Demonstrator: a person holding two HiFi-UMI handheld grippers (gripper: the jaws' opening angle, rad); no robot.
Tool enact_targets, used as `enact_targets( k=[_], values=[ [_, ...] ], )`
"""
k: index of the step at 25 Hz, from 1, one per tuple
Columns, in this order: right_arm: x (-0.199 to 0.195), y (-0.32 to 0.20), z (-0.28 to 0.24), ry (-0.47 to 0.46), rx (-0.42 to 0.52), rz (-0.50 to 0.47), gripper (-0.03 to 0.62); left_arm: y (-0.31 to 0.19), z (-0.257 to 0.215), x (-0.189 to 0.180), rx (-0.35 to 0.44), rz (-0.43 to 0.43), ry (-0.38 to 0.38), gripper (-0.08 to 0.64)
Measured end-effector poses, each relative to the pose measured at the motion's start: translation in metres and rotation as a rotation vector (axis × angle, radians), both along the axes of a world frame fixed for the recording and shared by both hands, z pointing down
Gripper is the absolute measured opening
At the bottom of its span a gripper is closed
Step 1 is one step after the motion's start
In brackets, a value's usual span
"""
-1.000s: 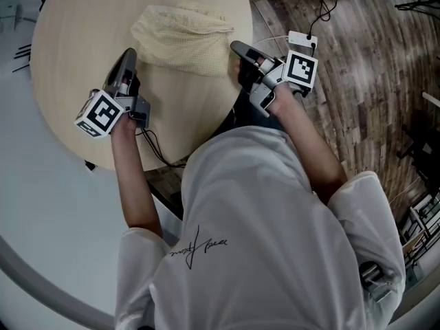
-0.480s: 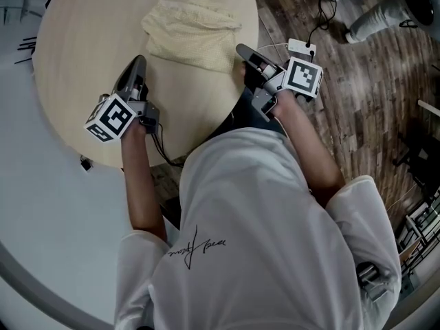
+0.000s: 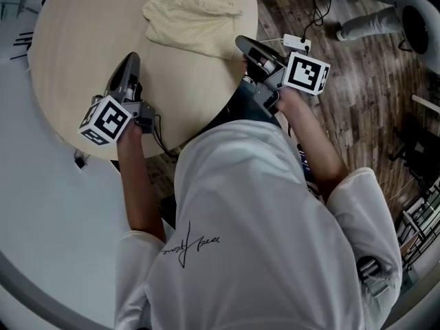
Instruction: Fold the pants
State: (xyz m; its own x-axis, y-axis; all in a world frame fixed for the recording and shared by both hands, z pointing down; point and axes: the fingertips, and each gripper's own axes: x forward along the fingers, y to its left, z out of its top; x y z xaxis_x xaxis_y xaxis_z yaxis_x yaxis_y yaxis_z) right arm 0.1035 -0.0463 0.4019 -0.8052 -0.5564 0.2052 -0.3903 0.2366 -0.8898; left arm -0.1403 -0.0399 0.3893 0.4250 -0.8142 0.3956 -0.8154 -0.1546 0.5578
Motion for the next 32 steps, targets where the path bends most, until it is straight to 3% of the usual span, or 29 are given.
enact_targets(
  k=[12,18,25,32],
  values=[
    [-0.008,0.01,-0.031,0.127,0.117,-0.05,0.0,0.018,-0.009,0.006,0.007,0.066,0.022,0.057],
    [-0.01,0.037,-0.037,0.235,0.21,-0.053,0.0,0.046,-0.017,0.001,0.09,0.062,-0.008,0.057],
    [-0.016,0.046,-0.054,0.279,0.251,-0.047,0.0,0.061,-0.042,-0.001,0.133,0.086,-0.022,0.057],
    [-0.015,0.053,-0.075,0.365,0.328,-0.052,-0.001,0.075,-0.066,-0.011,0.194,0.021,-0.035,0.057]
  ],
)
